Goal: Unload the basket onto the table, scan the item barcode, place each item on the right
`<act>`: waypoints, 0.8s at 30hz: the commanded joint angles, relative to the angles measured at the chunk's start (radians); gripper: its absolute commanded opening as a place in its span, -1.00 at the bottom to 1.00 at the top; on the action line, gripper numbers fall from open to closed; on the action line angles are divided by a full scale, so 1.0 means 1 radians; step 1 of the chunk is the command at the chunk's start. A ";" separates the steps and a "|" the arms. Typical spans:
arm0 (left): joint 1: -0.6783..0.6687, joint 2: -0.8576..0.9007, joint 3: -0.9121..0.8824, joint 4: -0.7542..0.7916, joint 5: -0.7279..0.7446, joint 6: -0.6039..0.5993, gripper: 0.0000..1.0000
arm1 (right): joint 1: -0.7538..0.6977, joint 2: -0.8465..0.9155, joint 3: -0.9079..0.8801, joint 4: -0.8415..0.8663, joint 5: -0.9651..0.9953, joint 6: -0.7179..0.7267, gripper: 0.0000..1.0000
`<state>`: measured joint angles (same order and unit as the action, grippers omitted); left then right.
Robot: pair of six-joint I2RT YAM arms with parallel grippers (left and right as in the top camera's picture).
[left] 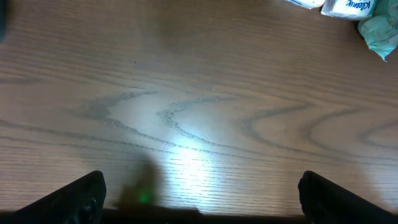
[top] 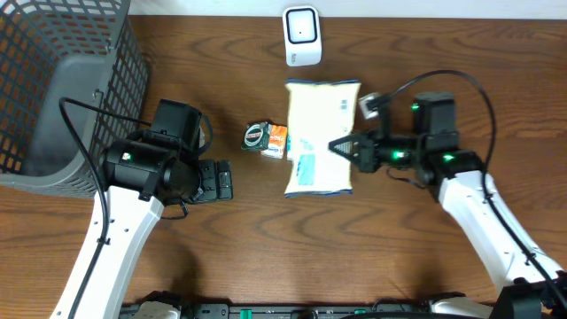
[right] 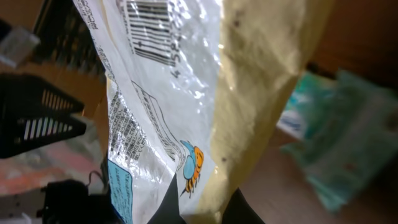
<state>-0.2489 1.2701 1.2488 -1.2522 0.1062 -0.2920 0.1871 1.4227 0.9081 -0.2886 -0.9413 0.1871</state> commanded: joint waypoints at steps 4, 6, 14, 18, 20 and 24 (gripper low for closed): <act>0.004 0.003 -0.004 -0.002 0.009 -0.009 0.95 | 0.127 -0.020 0.072 0.003 0.109 0.023 -0.98; 0.004 0.003 -0.004 -0.002 0.009 -0.009 0.96 | 0.153 -0.020 0.080 -0.011 0.141 0.034 -0.98; 0.004 0.003 -0.004 -0.002 0.009 -0.009 0.95 | 0.243 -0.020 0.082 -0.110 0.235 0.044 -0.98; 0.004 0.003 -0.004 -0.002 0.009 -0.009 0.96 | 0.255 -0.020 0.082 -0.138 0.244 0.044 -0.98; 0.004 0.003 -0.004 -0.002 0.009 -0.009 0.95 | 0.255 -0.020 0.082 -0.134 0.244 0.040 -0.98; 0.004 0.003 -0.004 -0.003 0.009 -0.009 0.96 | 0.255 -0.020 0.082 -0.131 0.243 0.028 -0.98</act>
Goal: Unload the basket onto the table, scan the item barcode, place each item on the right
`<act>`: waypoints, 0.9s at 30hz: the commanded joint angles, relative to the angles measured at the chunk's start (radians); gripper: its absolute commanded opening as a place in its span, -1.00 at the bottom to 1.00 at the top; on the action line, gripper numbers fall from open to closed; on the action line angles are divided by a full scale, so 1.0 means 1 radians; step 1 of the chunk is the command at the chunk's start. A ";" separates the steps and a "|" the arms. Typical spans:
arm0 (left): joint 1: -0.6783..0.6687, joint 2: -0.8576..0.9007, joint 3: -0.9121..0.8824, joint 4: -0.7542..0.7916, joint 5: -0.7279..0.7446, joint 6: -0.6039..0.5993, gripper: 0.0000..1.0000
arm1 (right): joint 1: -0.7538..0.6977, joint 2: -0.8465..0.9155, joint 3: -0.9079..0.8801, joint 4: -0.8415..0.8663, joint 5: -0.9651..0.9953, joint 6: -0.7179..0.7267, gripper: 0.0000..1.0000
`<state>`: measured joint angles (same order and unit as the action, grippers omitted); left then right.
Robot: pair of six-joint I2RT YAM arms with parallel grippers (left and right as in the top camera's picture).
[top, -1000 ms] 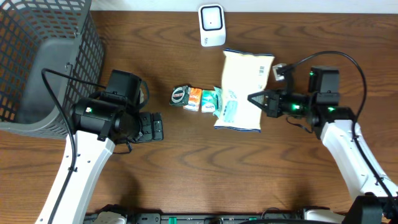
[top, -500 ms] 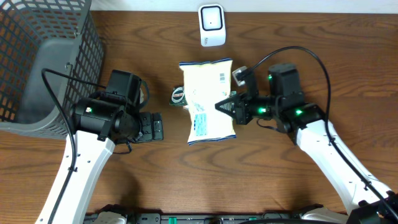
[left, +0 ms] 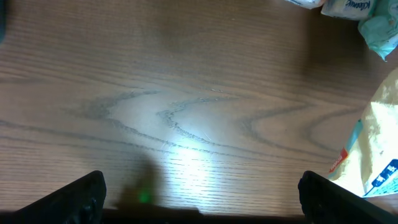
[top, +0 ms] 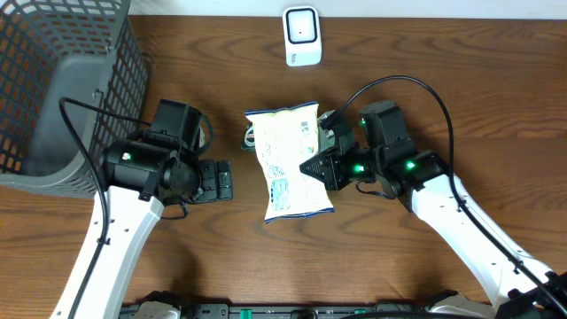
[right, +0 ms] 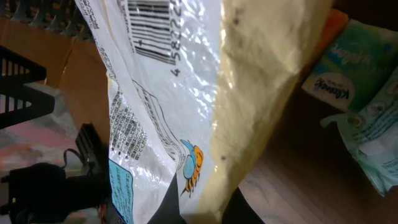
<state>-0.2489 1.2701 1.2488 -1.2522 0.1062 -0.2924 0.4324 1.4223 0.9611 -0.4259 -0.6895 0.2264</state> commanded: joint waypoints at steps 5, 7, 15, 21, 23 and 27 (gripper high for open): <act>0.004 0.003 -0.004 -0.003 0.009 -0.009 0.96 | 0.010 -0.019 0.029 0.006 -0.012 -0.021 -0.98; 0.004 0.003 -0.004 -0.002 0.009 -0.009 0.96 | 0.010 -0.019 0.029 0.006 -0.013 -0.026 -0.98; 0.004 0.003 -0.004 -0.002 0.009 -0.009 0.95 | 0.014 -0.019 0.029 -0.002 -0.012 -0.025 -0.98; 0.004 0.003 -0.004 -0.002 0.009 -0.009 0.95 | 0.013 -0.019 0.029 -0.016 -0.011 -0.028 -0.98; 0.004 0.003 -0.004 -0.002 0.009 -0.009 0.95 | 0.013 -0.019 0.029 -0.018 -0.011 -0.033 -0.98; 0.004 0.003 -0.004 -0.003 0.009 -0.009 0.96 | 0.014 -0.019 0.029 -0.024 -0.005 -0.040 -0.98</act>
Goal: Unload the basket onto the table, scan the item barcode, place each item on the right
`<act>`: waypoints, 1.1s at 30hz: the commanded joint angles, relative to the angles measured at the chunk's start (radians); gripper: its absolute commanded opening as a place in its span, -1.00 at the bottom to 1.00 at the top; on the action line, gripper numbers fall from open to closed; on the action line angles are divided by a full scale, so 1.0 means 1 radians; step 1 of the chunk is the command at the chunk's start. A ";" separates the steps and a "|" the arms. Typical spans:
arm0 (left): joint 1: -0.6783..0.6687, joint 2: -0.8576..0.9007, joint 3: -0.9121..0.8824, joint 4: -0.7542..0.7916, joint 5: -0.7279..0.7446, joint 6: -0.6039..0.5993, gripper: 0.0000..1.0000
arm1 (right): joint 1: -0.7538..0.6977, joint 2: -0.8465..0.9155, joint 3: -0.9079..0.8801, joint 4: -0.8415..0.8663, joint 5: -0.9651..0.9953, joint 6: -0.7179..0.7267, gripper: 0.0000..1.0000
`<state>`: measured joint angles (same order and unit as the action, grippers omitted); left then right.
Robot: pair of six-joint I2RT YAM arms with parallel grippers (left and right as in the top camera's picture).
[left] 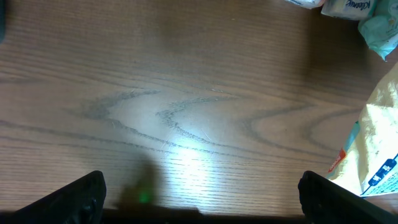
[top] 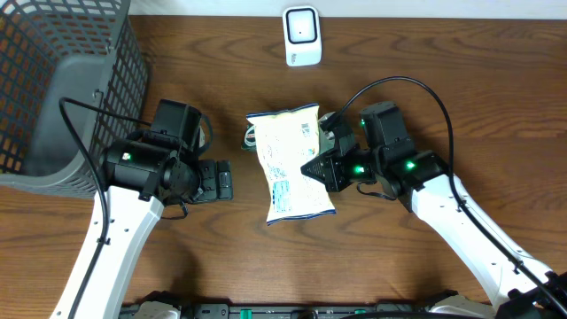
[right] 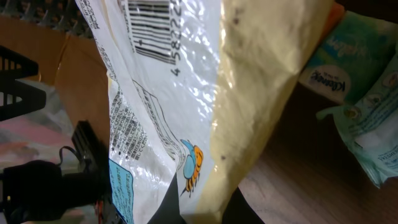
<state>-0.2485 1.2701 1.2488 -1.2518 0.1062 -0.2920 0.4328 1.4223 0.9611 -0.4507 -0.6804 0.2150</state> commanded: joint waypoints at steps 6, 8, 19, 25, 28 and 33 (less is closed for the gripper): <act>0.003 0.003 -0.004 -0.003 0.009 -0.009 0.95 | 0.013 -0.019 0.029 -0.006 -0.006 -0.030 -0.98; 0.003 0.003 -0.004 -0.003 0.009 -0.009 0.95 | 0.013 -0.019 0.029 -0.015 -0.011 -0.061 -0.98; 0.003 0.003 -0.004 -0.003 0.009 -0.009 0.96 | 0.013 -0.019 0.029 -0.078 0.080 -0.191 -0.98; 0.003 0.003 -0.004 -0.003 0.009 -0.009 0.96 | 0.013 -0.018 0.029 -0.092 0.079 -0.190 -0.98; 0.003 0.003 -0.004 -0.003 0.009 -0.009 0.95 | 0.013 -0.018 0.029 -0.102 0.079 -0.191 -0.98; 0.003 0.003 -0.004 -0.003 0.009 -0.009 0.95 | 0.013 -0.018 0.029 -0.103 0.080 -0.191 -0.98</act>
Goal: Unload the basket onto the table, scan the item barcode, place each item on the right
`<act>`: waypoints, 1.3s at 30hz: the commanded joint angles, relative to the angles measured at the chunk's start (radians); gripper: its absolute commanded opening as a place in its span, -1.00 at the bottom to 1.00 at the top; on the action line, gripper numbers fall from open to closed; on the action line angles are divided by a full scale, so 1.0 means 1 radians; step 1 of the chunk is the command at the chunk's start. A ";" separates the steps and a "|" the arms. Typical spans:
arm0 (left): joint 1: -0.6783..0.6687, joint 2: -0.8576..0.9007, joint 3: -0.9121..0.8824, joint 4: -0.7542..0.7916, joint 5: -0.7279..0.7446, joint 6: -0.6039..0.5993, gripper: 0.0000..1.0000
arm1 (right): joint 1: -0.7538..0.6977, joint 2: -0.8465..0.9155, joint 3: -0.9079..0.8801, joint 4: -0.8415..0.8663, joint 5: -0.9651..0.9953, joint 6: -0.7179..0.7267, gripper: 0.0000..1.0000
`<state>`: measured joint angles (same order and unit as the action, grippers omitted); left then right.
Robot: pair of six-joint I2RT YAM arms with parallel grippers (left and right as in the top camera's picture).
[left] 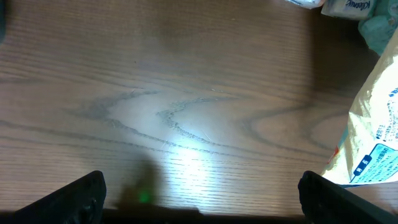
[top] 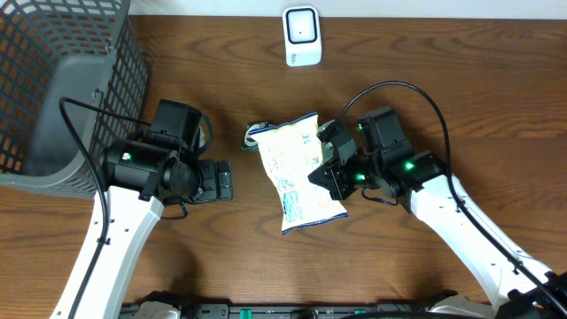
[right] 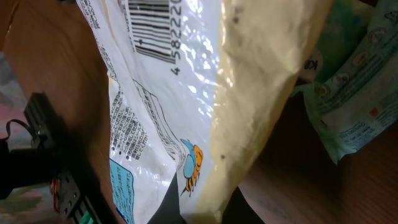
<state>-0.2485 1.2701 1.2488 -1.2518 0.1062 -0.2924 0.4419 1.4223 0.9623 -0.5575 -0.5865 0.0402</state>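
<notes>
My right gripper (top: 322,172) is shut on the edge of a pale yellow and white snack bag (top: 297,173), held above the table's middle and tilted, its lower end toward the front right. In the right wrist view the bag (right: 186,93) fills the frame, its barcode (right: 149,28) at the top, with my gripper (right: 202,210) pinching the bottom edge. The white scanner (top: 301,35) stands at the table's far edge. My left gripper (top: 218,180) rests open left of the bag, nothing between its fingers (left: 81,193); the bag's corner (left: 373,124) shows at that view's right.
A grey wire basket (top: 53,80) stands at the far left. Tissue packs (top: 257,135) lie on the table partly under the held bag, and they show as teal packets (right: 354,81) in the right wrist view and at the top right (left: 348,6) of the left wrist view.
The bag has turned in my right gripper's hold: its lower end now points more to the right and front. The gripper sits slightly nearer the front. My left arm has not moved.
My right gripper first held the bag right of the tissue packs, below the scanner. Then it held the bag further left, over the packs, and stayed there. Now the bag hangs tilted, a little nearer the front. The left gripper stayed open throughout.
</notes>
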 commanded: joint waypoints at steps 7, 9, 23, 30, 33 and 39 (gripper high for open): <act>0.003 0.003 -0.004 -0.003 0.009 -0.009 0.96 | 0.004 -0.018 0.028 0.003 -0.014 -0.016 -0.98; 0.003 0.003 -0.004 -0.003 0.009 -0.009 0.95 | 0.004 -0.018 0.028 0.003 -0.014 -0.016 -0.98; 0.003 0.003 -0.004 -0.003 0.009 -0.009 0.95 | 0.004 -0.018 0.028 0.004 -0.078 -0.011 -0.98; 0.003 0.003 -0.004 -0.003 0.009 -0.009 0.96 | 0.004 -0.018 0.030 0.002 -0.079 0.014 -0.98; 0.003 0.003 -0.004 -0.003 0.009 -0.009 0.96 | 0.004 -0.018 0.032 -0.005 -0.099 0.014 -0.98; 0.003 0.003 -0.004 -0.003 0.009 -0.009 0.95 | 0.003 -0.018 0.033 0.000 -0.123 0.013 -0.98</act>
<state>-0.2485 1.2701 1.2488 -1.2518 0.1062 -0.2924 0.4419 1.4223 0.9623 -0.5632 -0.6609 0.0448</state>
